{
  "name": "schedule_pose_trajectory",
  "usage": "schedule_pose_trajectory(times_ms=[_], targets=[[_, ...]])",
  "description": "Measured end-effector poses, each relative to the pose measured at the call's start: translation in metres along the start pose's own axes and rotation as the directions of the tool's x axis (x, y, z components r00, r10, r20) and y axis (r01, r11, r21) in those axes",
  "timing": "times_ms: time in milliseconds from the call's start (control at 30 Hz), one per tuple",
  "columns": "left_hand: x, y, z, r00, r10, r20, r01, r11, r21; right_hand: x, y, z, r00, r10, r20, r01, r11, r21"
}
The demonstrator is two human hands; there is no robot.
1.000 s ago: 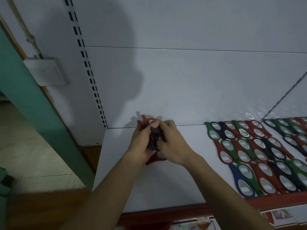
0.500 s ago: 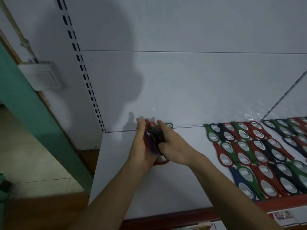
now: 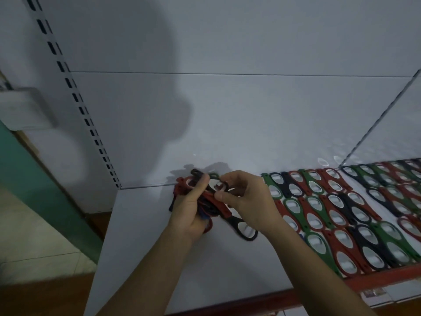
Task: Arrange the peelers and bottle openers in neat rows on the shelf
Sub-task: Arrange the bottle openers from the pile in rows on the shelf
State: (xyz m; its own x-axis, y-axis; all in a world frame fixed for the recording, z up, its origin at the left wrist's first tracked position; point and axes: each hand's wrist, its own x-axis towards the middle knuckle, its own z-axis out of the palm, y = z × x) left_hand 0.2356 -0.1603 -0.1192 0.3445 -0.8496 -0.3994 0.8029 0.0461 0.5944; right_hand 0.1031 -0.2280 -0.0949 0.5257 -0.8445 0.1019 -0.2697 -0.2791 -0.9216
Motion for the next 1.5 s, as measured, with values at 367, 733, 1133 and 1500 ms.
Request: schedule_pose_trajectory(times_ms=[367,733,1133,1500], targets=[[0.022,-0.033,0.039,0.999,-0.042,0.031,0.043,0.998,-0.034,0.021,0.018,-0.056,0.972,-0.042,-0.23,0.078,0.985,0.152],[0.026,-0.037,0.039,0.998,-0.031,-0.062,0.033,0.999,0.039,0.093,0.056,-0.127,0.85,-0.222,0.477,0.475,0.712,-0.517],[0.006,-0.045,0.036,0.983,0.088,-0.162,-0.077,0.994,0.075,0.07,0.075,-0.096,0.67,-0.286,0.685,0.716,0.493,-0.494],[-0.005,-0.069,0.05,0.976,0.121,-0.183,-0.104,0.989,0.103,0.069,0.093,-0.116,0.709,-0.294,0.641,0.692,0.466,-0.551]])
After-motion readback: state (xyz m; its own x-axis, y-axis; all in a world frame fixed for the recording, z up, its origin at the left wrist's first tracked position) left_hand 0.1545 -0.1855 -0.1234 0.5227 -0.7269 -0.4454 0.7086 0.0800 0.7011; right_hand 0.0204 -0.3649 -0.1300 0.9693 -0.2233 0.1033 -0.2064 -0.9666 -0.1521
